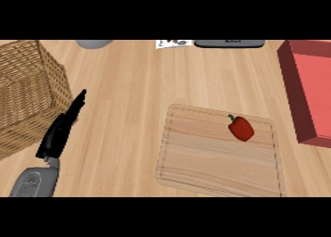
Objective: Pick the can from the cutting board and place it in the cardboard box
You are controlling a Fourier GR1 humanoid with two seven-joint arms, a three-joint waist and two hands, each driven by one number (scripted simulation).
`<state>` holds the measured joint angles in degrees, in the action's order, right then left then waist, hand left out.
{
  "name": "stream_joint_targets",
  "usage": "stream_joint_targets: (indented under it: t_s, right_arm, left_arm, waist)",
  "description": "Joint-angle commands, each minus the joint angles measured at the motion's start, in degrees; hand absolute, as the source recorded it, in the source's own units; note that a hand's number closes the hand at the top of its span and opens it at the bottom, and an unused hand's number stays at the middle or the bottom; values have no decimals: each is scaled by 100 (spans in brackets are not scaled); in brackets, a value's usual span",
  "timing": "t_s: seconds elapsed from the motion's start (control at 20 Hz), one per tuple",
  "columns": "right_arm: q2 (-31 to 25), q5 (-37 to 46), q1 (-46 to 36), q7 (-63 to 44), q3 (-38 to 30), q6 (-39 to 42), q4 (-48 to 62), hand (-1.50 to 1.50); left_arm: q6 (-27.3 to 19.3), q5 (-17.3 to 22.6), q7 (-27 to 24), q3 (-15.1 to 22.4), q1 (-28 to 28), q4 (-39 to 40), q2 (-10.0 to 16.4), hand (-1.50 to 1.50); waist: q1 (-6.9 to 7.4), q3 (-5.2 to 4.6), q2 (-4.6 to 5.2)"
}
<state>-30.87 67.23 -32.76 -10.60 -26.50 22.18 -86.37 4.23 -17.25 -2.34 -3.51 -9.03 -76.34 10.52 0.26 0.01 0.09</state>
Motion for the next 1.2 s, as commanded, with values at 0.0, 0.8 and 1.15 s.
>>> stream_joint_targets:
  t_s: [0.0,0.8,1.15]
  right_arm:
    - [-423,67,50,485,-182,-688,1227,150]
    - [-248,-1364,-797,1975,-1092,-1118,4003,-150]
    - [-434,-2568,-1258,2581,-2158,-1219,4960,-150]
  left_arm:
    - [57,-1,-110,-16,-27,67,44,0]
    - [158,56,-27,-18,250,-308,83,0]
    - [21,-40,106,5,-123,-110,-32,0]
  waist:
    - [25,2,13]
    - [90,11,3]
    - [80,15,44]
